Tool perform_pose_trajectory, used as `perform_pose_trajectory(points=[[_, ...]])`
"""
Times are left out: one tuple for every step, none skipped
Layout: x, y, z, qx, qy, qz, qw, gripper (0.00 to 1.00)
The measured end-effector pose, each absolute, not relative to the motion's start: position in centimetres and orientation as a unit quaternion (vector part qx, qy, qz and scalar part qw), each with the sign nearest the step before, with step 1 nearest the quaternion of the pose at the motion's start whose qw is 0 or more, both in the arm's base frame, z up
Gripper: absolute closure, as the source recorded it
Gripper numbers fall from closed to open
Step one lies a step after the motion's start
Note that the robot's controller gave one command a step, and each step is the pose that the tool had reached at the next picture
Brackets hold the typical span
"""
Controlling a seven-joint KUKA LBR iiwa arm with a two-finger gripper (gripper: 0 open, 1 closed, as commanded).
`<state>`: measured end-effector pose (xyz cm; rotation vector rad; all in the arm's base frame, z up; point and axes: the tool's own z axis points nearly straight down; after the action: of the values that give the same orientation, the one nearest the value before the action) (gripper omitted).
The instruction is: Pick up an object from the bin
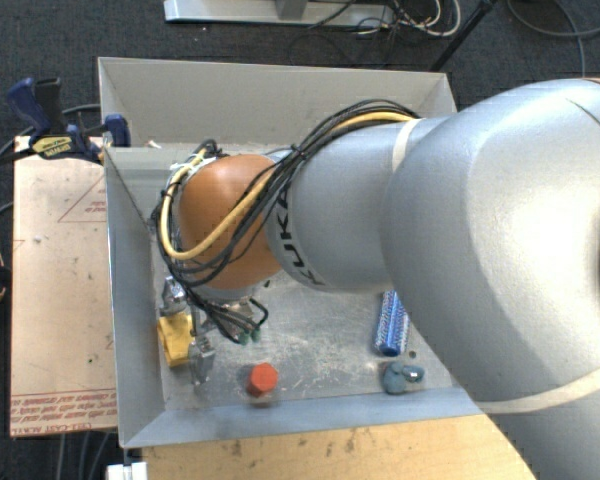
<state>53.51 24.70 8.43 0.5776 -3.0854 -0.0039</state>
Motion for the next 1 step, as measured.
perform_pose_trajectory(points=[[53.73, 24.46, 8.46, 0.181, -0.983, -0.001, 0.0, 1.0]])
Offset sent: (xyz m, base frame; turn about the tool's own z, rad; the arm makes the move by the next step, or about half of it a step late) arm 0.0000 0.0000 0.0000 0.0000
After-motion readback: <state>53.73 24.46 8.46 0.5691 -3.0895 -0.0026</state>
